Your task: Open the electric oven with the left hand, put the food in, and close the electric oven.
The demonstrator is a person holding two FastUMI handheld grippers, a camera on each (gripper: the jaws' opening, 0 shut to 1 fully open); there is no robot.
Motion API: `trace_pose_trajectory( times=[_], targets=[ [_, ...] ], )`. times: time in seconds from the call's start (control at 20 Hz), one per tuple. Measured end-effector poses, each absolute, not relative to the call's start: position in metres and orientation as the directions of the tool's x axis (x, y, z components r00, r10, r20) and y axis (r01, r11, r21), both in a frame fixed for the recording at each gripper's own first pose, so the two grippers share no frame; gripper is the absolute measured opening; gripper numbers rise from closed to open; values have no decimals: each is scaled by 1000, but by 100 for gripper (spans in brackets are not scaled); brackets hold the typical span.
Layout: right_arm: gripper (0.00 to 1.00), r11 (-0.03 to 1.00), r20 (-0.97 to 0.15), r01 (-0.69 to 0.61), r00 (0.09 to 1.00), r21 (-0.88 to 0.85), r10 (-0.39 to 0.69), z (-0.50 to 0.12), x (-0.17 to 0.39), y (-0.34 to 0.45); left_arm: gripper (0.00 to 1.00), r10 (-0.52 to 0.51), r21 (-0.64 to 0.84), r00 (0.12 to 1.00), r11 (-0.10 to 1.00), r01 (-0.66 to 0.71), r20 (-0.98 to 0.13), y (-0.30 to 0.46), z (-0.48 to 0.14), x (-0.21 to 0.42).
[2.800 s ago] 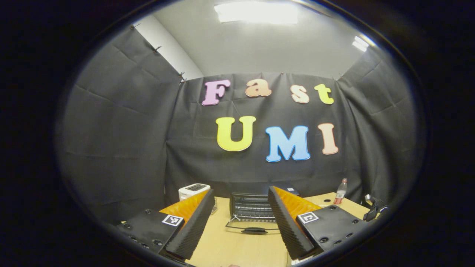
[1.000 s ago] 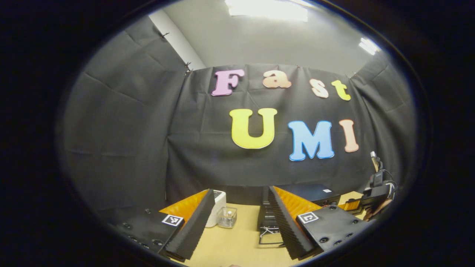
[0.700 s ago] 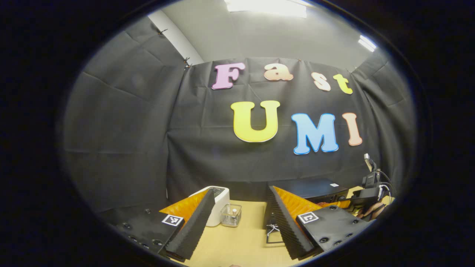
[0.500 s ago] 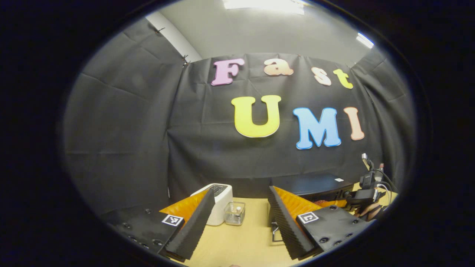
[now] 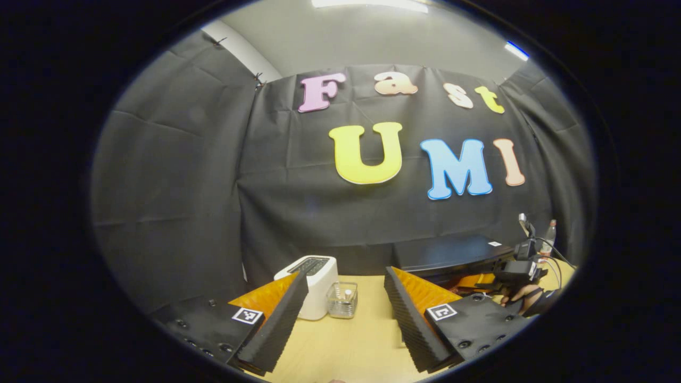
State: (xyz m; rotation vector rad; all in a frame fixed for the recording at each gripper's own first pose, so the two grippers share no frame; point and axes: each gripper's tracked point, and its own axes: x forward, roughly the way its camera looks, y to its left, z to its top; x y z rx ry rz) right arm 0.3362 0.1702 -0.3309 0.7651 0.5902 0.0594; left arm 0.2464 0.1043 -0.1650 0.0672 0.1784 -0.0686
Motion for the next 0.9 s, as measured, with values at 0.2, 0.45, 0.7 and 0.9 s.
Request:
trace_pose_trajectory(
  times=[0.2, 0.45, 0.7, 0.9],
  targets=[
    [49, 782, -487, 150, 847, 606, 215, -330, 334, 157, 100, -80, 58, 980, 994, 92, -182, 93, -167, 247],
    [98, 853, -451, 96, 875, 513, 173, -302, 324, 141, 97, -114, 51, 977, 991, 125, -180, 69, -166, 247],
    [98, 921, -421, -25, 884, 389, 202, -266, 280, 132, 96, -179, 21, 967, 982, 186, -182, 26, -172, 245],
    [98, 953, -364, -73, 913, 293, 182, -224, 248, 117, 100, -236, 32, 951, 968, 247, -201, -11, -189, 240]
  ],
)
